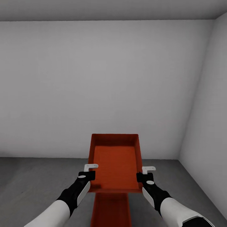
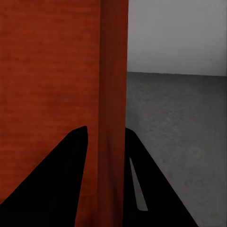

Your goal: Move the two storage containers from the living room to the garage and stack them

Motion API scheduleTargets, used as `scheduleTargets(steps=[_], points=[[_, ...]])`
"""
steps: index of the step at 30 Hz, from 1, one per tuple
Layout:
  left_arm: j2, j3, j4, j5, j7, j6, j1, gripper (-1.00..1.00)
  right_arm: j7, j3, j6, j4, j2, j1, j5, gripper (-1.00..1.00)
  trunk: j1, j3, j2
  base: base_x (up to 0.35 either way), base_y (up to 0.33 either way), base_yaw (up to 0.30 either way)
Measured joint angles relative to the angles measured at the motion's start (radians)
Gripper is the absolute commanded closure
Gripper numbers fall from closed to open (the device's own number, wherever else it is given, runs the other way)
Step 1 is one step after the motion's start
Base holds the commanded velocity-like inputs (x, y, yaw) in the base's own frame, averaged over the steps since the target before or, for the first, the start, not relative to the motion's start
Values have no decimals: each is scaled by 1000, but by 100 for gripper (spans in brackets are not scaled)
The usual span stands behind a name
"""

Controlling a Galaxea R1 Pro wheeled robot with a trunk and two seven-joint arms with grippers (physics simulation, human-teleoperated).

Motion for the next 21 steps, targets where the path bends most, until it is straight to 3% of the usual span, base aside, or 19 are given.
scheduleTargets(steps=[6,21], points=[[0,0,-1,0,2,6,0,100,1,-1,4,0,0,0,0,100,0,0,0,234,0,0],[-1,0,1,3,2,7,0,100,1,1,9,0,-1,0,-1,100,1,-10,0,16,0,0]])
